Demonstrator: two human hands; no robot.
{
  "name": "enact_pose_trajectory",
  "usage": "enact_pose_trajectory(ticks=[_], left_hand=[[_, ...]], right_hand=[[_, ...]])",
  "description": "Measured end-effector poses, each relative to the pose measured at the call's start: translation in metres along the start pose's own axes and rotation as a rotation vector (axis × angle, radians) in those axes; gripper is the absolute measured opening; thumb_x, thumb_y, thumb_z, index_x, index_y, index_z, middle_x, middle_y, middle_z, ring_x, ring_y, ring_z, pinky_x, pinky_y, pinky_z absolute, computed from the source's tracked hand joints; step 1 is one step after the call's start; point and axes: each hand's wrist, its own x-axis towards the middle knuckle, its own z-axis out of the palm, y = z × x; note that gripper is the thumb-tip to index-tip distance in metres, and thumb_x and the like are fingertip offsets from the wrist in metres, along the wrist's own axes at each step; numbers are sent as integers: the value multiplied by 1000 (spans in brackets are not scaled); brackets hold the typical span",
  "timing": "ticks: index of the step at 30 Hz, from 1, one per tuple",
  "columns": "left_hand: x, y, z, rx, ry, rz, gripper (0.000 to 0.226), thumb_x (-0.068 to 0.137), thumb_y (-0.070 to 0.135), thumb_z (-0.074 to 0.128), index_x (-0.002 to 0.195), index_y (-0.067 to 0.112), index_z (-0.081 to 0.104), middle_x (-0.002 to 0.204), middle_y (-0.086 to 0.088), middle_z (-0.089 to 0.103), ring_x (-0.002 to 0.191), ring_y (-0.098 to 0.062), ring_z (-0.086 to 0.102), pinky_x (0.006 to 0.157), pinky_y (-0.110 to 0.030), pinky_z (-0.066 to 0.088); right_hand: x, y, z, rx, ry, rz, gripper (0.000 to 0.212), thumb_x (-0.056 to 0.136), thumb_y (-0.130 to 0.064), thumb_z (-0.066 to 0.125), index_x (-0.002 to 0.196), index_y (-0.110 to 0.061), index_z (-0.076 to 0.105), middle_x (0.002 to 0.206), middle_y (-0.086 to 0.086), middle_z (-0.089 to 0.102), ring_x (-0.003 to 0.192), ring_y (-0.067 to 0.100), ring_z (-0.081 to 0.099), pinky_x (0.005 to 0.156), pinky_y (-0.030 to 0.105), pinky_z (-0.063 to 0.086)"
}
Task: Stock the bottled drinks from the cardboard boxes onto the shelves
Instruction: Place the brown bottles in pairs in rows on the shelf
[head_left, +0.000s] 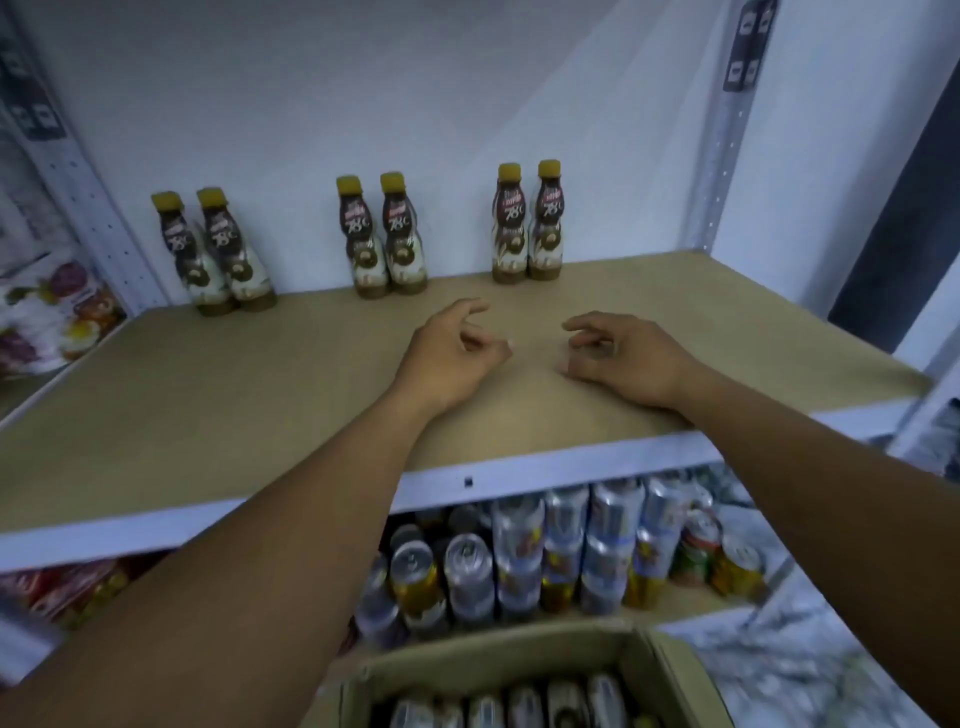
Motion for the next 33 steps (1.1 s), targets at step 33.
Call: enact_pose_trajectory(ticks=[33], left_hand=[[-373, -173, 40, 72, -136, -482, 63, 95, 29, 73, 152, 25, 46, 143, -3, 59, 132, -26, 54, 106, -41, 47]], right_hand=[[-295, 51, 204, 311, 18, 508, 42, 96, -35, 69, 136, -25, 61, 123, -6, 64, 109, 11, 58, 91, 30, 46]])
